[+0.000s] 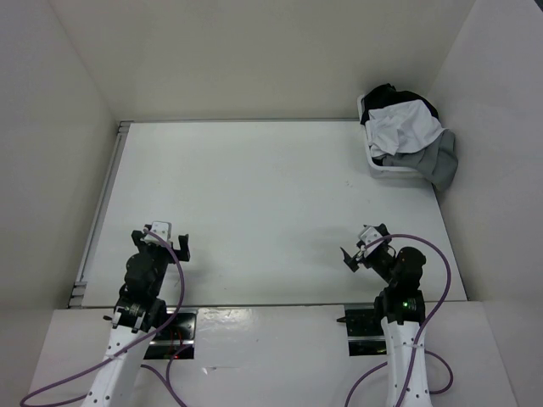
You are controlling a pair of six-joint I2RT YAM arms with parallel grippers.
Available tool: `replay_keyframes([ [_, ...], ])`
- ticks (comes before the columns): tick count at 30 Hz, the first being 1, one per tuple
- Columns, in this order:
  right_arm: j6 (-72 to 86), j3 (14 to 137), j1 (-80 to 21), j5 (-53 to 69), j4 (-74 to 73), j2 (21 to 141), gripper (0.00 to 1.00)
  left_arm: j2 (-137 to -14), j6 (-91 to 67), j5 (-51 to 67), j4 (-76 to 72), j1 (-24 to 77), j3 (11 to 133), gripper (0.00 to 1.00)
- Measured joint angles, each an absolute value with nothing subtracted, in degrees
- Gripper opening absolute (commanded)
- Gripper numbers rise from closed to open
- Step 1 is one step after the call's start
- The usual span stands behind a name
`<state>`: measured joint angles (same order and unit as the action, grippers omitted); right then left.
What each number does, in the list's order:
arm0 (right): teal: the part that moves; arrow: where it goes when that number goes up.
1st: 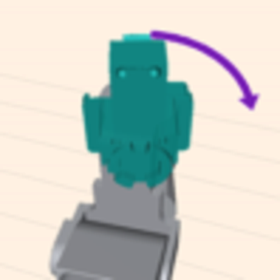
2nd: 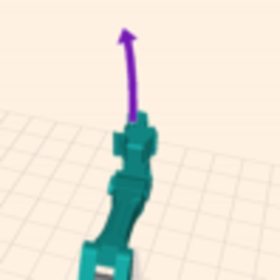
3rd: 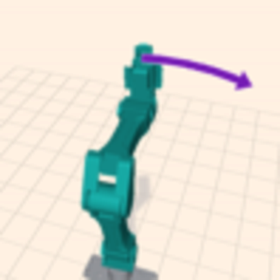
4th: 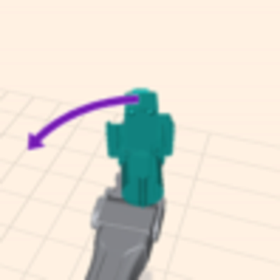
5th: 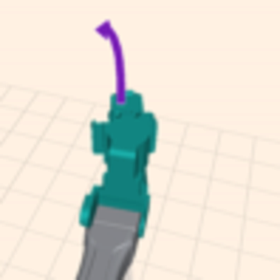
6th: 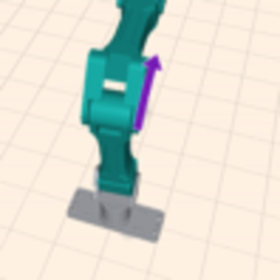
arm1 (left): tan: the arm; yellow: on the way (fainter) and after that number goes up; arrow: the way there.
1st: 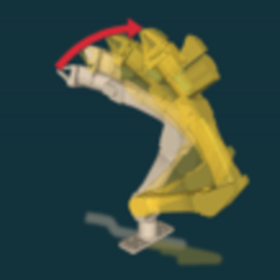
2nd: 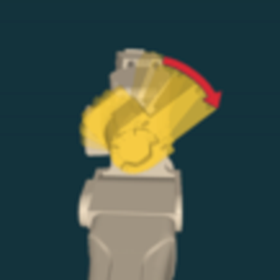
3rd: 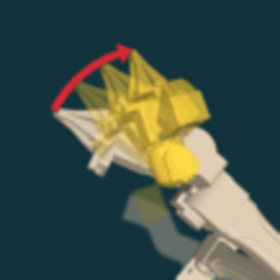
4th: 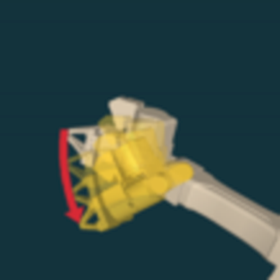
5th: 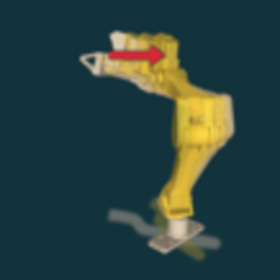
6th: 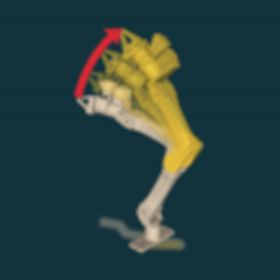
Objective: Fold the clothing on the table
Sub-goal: Grab the skirt from the pile
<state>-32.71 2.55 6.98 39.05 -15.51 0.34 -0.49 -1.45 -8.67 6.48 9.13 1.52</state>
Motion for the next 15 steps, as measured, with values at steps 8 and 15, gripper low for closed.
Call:
replay_keyframes([
  [8,-32.9,2.5,7.0,39.5,-15.5,0.3,0.98,-0.5,-1.4,-8.7,6.5,9.1,1.5,1.0],
  [15,-41.6,2.6,7.0,43.5,-15.8,0.3,0.98,-0.5,-1.5,-8.7,6.5,9.1,1.5,1.0],
])
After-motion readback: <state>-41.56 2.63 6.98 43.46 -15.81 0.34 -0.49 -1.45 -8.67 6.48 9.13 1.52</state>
